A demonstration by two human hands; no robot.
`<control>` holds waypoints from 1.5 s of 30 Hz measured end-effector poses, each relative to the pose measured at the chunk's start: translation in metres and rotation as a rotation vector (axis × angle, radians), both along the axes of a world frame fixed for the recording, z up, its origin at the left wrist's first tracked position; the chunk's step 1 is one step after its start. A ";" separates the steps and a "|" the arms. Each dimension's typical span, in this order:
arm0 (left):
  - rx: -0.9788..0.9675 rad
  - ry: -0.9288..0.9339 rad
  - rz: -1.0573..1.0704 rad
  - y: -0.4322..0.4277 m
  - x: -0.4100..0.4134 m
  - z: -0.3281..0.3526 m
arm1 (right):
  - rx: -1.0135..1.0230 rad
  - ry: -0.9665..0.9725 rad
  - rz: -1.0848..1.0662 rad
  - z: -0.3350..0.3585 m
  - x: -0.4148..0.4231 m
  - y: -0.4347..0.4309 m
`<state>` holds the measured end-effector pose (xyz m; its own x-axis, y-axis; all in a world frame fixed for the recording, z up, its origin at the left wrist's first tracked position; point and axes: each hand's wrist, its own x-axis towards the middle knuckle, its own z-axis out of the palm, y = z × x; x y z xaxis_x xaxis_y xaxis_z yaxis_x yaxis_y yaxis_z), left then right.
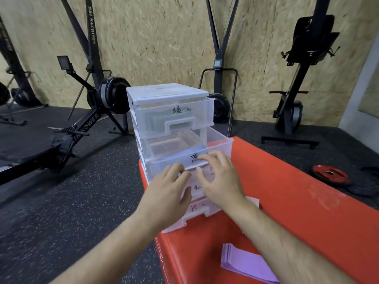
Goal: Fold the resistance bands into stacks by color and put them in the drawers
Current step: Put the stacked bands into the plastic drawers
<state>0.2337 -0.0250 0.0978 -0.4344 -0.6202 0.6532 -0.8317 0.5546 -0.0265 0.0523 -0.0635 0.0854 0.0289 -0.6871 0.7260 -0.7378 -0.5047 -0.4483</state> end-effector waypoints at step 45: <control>0.813 0.089 -0.095 -0.058 -0.177 -0.149 | 0.945 -0.081 -0.428 -0.136 -0.150 0.001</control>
<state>0.0564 -0.0827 -0.0511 -0.4765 -0.8778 0.0501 -0.7605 0.4400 0.4775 -0.0979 -0.0624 -0.0504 -0.3761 -0.9182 -0.1244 -0.7223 0.3747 -0.5813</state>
